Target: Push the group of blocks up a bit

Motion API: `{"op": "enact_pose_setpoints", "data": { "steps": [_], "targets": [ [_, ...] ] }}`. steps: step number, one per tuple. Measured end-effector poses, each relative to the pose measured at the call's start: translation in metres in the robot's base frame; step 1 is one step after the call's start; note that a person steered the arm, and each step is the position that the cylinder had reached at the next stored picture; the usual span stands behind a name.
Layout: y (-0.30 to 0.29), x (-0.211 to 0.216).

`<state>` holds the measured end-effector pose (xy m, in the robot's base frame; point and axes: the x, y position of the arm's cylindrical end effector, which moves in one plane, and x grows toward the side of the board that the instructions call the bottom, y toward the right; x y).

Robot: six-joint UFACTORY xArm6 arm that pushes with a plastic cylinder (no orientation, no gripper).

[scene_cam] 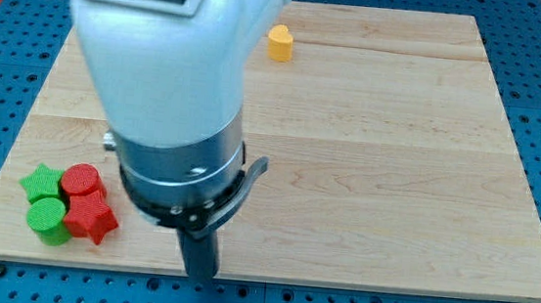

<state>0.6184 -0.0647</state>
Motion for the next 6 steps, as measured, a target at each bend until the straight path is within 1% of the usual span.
{"op": "enact_pose_setpoints", "data": {
  "steps": [1,2,3,6],
  "targets": [
    [-0.028,-0.001],
    [-0.093,-0.001],
    [-0.132,-0.014],
    [-0.133,-0.062]
  ]
}}
